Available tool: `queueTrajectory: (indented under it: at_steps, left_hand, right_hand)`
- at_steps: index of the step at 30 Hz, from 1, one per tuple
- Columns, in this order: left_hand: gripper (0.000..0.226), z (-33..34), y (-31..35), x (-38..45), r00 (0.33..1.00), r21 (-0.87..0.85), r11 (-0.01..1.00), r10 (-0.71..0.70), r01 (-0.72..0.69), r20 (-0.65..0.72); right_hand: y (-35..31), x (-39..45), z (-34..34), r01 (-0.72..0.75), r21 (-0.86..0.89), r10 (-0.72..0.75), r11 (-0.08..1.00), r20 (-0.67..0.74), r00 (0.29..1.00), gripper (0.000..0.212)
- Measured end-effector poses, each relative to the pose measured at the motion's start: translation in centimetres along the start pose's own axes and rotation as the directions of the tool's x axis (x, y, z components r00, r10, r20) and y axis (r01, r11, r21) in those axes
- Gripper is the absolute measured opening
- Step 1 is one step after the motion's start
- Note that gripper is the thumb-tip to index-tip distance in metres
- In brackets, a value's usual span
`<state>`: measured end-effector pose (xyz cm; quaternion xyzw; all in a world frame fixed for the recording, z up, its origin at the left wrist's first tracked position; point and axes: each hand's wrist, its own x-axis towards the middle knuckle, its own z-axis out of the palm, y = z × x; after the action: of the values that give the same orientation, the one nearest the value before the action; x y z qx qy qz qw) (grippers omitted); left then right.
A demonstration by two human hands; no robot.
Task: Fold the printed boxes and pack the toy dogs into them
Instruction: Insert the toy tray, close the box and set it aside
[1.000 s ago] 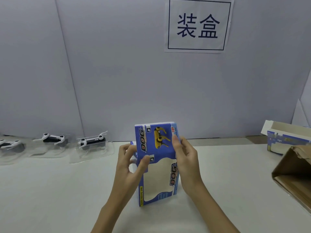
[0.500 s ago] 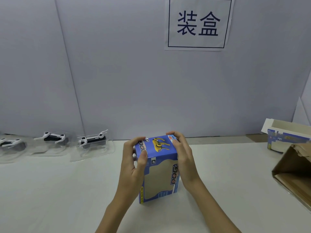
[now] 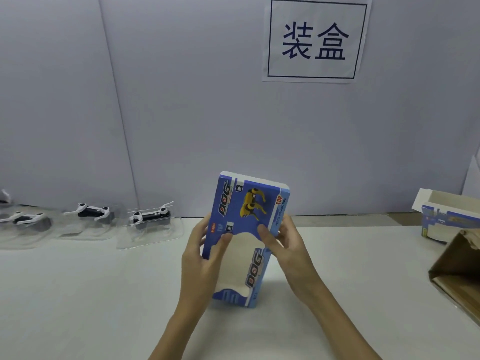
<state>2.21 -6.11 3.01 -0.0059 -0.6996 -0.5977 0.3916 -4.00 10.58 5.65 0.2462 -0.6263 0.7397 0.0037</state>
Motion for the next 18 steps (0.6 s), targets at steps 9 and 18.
queueTrajectory:
  at_steps: [9,18]
  left_hand:
    - [0.057,-0.9,0.7,0.0,0.828,0.721,0.561,0.56,-0.406,0.031]
    - [0.056,-2.2,-1.6,0.7,0.912,0.872,0.306,0.275,-0.383,0.305]
  right_hand:
    - [0.9,-1.2,3.1,-0.054,0.212,0.096,0.976,-0.19,0.977,0.058]
    - [2.4,-0.8,1.5,-0.319,-0.373,0.268,0.871,-0.184,0.946,0.045]
